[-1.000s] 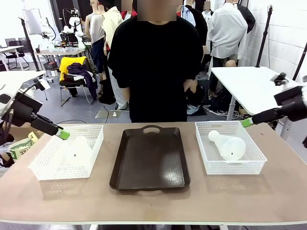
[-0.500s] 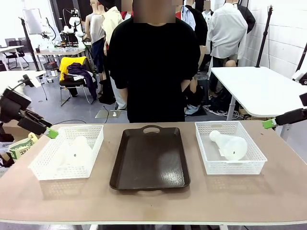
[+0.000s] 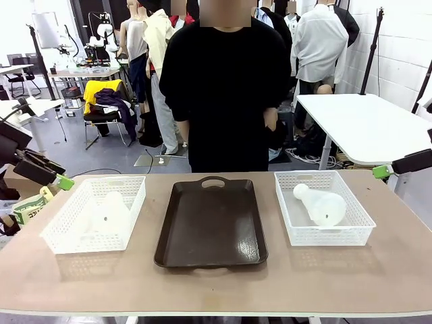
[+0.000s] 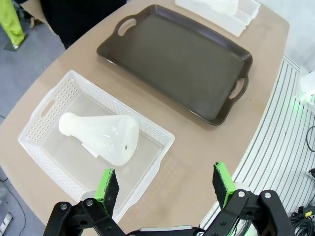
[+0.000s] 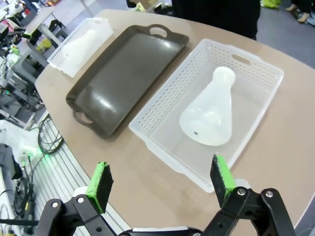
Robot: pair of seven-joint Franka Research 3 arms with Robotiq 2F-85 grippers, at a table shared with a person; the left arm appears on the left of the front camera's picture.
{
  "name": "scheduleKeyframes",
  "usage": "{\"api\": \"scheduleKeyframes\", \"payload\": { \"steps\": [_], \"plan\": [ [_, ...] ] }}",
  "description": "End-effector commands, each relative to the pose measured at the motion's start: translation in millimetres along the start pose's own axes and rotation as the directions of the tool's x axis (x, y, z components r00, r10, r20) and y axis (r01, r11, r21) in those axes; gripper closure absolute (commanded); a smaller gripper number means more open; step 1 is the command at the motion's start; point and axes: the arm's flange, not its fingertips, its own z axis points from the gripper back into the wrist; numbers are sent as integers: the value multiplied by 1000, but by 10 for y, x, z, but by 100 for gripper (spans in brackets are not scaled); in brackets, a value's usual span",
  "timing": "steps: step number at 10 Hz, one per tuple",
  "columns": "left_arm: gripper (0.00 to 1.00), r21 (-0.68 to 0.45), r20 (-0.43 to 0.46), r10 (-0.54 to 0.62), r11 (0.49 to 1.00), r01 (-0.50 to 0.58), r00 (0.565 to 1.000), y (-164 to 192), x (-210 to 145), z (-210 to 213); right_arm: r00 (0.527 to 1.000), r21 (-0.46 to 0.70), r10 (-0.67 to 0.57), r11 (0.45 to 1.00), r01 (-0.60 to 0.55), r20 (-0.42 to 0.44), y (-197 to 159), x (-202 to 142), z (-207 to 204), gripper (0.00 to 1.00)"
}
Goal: Prepare the laboratory tools.
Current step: Pick up the Big flask that the person points to.
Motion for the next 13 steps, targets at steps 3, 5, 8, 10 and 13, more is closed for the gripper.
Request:
{"api": "scheduleKeyframes", "payload": {
  "steps": [3,5,8,10,13],
  "plan": [
    [0,-1,-1,-1,1000,1,1000,-4,4,-5,1000,0,0,1000,0,0,0,0,0,0],
    [0,-1,-1,-1,1000,1,1000,-4,4,-5,1000,0,0,1000,0,0,0,0,0,0],
    [0,-1,-1,-1,1000,1,1000,-4,4,-5,1000,0,0,1000,0,0,0,0,0,0],
    [0,-1,-1,-1,1000,1,1000,-4,4,-5,1000,0,0,1000,0,0,0,0,0,0],
    [0,-1,-1,-1,1000,1,1000,-4,4,-5,1000,0,0,1000,0,0,0,0,0,0]
  ]
}}
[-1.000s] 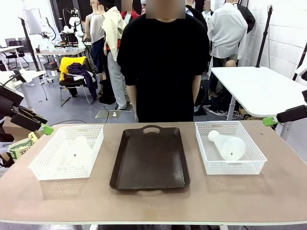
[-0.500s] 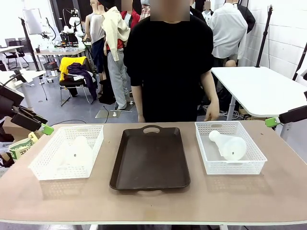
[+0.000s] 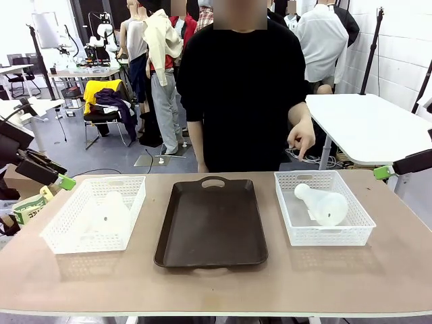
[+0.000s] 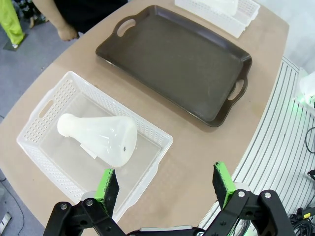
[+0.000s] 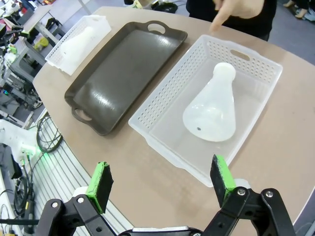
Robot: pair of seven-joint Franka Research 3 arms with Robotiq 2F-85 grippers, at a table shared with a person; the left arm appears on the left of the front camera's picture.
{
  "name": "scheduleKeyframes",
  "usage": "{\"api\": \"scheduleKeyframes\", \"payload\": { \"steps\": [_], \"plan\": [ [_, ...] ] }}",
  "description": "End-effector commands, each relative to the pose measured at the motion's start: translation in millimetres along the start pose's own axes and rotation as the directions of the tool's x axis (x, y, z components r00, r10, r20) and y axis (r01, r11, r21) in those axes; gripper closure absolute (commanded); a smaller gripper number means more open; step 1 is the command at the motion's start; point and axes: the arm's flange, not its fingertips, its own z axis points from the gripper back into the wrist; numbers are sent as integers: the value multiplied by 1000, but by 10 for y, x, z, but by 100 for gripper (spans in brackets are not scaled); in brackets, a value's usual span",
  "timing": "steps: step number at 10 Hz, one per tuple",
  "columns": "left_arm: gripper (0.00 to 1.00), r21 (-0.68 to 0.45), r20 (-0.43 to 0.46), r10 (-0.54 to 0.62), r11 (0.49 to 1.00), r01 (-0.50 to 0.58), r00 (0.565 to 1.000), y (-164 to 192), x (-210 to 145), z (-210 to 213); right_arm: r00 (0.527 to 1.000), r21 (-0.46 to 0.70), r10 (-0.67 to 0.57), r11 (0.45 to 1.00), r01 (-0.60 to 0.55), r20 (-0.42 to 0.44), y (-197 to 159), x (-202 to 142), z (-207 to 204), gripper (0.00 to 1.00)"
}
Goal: Prepare the laboratory tools.
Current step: Pick up the Big flask that the person points to.
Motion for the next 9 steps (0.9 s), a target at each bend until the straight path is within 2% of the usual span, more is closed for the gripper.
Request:
{"api": "scheduleKeyframes", "payload": {
  "steps": [1,9],
  "plan": [
    [0,2,-3,-8,1000,8,1000,10,-12,16,1000,17,11,1000,-11,20,-33,13,-32,0],
    [0,2,-3,-8,1000,8,1000,10,-12,16,1000,17,11,1000,-11,20,-33,13,-32,0]
  ]
}}
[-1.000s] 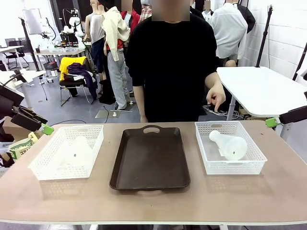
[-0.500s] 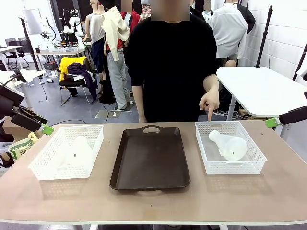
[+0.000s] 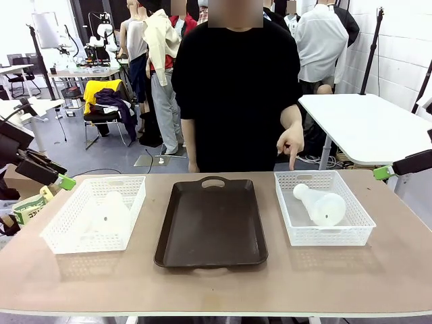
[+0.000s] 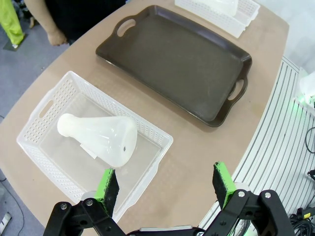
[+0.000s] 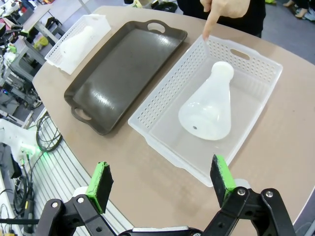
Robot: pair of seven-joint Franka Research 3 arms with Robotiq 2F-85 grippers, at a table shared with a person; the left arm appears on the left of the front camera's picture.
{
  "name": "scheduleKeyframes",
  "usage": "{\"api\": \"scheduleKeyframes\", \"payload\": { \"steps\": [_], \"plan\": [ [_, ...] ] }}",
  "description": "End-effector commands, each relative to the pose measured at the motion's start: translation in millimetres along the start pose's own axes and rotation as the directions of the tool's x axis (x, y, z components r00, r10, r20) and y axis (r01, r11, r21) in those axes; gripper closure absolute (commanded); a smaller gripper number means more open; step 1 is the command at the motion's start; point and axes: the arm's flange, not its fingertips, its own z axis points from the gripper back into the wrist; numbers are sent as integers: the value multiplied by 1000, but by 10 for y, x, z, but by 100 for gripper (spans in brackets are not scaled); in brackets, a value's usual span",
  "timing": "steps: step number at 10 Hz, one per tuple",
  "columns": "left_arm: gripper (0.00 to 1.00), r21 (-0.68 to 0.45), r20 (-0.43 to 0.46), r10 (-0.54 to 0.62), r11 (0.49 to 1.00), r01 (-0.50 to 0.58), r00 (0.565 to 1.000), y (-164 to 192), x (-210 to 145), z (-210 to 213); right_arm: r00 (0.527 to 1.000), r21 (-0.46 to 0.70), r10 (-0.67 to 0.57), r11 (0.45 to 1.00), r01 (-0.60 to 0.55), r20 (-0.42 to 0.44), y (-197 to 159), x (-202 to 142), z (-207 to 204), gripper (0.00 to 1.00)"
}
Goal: Prepare the laboratory tools.
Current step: Pick up the Big flask that the person points to.
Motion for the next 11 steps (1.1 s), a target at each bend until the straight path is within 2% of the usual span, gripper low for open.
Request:
{"api": "scheduleKeyframes", "payload": {
  "steps": [1,5,7,11],
  "plan": [
    [0,2,-2,-8,1000,8,1000,10,-12,16,1000,0,0,1000,0,0,0,0,1,0],
    [0,2,-2,-8,1000,8,1000,10,-12,16,995,-51,20,998,-26,-100,110,304,163,0],
    [0,2,-2,-8,1000,8,1000,10,-12,16,984,-99,-25,995,7,-178,38,694,140,0],
    [0,2,-2,-8,1000,8,1000,10,-12,16,912,-139,-56,990,-1,-407,-74,1586,-501,0]
  ]
}}
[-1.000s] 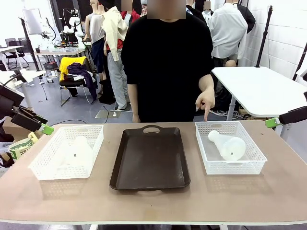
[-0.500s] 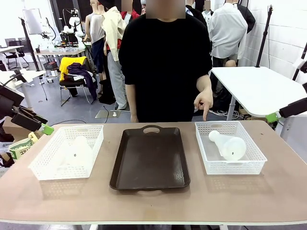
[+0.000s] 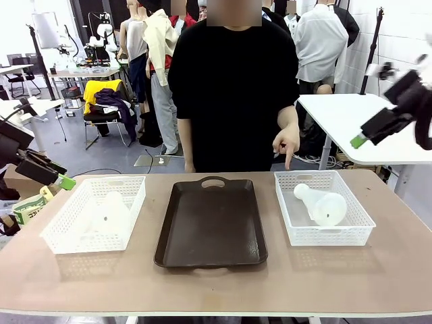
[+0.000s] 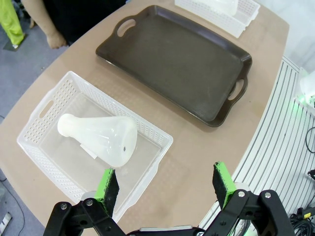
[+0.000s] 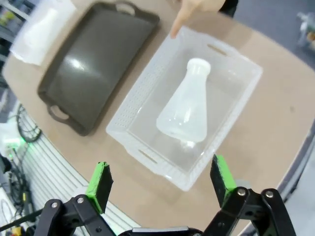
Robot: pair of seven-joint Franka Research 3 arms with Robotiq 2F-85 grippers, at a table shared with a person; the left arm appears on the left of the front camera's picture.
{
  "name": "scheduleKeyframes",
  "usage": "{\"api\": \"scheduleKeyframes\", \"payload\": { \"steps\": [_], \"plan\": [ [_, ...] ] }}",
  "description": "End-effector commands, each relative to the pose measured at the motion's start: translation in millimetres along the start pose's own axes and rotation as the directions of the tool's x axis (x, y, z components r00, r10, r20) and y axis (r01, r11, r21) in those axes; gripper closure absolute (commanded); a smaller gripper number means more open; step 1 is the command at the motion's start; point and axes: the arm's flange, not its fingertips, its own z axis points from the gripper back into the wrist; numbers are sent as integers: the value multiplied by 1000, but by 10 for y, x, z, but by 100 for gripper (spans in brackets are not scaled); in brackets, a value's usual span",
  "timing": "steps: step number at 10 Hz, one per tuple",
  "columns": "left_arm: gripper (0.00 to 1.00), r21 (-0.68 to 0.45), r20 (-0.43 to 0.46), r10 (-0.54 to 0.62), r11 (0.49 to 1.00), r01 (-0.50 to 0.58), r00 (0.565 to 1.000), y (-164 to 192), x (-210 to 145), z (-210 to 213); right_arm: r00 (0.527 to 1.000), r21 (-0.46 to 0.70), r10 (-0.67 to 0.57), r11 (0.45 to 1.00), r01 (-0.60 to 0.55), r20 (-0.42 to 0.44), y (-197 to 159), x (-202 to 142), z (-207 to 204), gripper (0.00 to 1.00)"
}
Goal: Prepare the laboratory tools.
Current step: Pick up the Big flask that the person points to.
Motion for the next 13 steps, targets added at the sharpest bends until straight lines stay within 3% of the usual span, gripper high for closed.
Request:
{"api": "scheduleKeyframes", "payload": {
  "steps": [1,5,9,13],
  "plan": [
    [0,0,-2,-6,1000,6,1000,16,-19,14,989,-22,17,1000,-21,-147,64,464,-156,0],
    [0,0,-2,-6,1000,6,1000,16,-19,14,955,-151,35,985,-83,-294,566,923,-923,0],
    [0,0,-2,-6,1000,6,1000,16,-19,14,938,-240,-8,967,-80,-347,375,1004,-1864,0],
    [0,0,-2,-6,1000,6,1000,16,-19,14,935,-278,-26,957,-78,-352,33,1030,-2383,0]
  ]
}}
